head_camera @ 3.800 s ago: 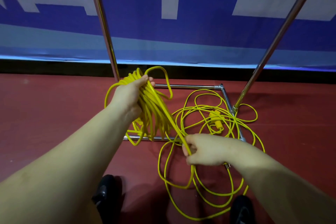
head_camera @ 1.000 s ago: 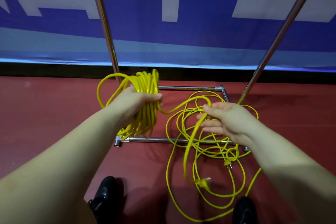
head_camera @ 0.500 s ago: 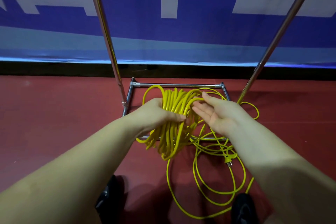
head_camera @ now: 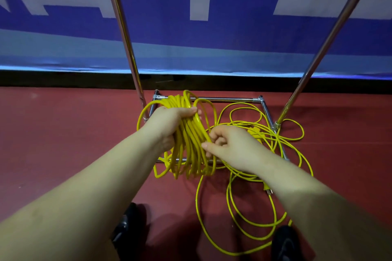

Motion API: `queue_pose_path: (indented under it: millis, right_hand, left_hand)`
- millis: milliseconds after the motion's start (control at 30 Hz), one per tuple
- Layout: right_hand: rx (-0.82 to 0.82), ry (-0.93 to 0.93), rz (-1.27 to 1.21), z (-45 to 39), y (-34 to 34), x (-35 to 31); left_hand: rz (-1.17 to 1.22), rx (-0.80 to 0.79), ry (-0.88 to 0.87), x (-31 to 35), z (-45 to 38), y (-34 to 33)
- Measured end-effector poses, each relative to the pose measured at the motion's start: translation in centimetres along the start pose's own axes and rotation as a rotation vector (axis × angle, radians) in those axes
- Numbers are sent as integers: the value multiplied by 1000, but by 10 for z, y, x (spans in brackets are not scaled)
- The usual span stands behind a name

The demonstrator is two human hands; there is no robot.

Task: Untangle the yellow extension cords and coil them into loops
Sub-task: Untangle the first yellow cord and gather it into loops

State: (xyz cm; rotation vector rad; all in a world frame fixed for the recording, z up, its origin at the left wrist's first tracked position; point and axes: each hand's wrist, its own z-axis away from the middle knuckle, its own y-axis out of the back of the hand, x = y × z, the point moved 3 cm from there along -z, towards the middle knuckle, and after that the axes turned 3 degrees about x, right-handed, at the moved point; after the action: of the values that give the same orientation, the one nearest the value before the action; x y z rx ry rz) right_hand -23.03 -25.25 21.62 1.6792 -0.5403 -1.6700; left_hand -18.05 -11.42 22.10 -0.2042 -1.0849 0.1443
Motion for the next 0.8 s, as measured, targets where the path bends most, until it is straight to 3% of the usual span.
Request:
queue_pose_path:
  millis: [133,200,300,400,500,633,800]
  right_hand:
    - [-293,-21,268,7,-7,13]
    - [-347,-45,383,11,-8,21]
    - [-172,-81,256,7,3,27]
    - [126,-169,-189,1,23,28]
    - [285,-262,-514,1,37,27]
    - [373,-294,-403,4,44,28]
    - [299,-375,-653,-2,42,25]
  left_hand:
    - [130,11,43,11,-6,14]
    - [150,12,27,19,-7,22]
    - [175,32,2,26,-6,30]
    - [130,9,17,25,-7,30]
    - [14,-3,63,20,-7,30]
    - [-62,-106,145,14,-1,24]
    - [-130,-221,194,9,11,10]
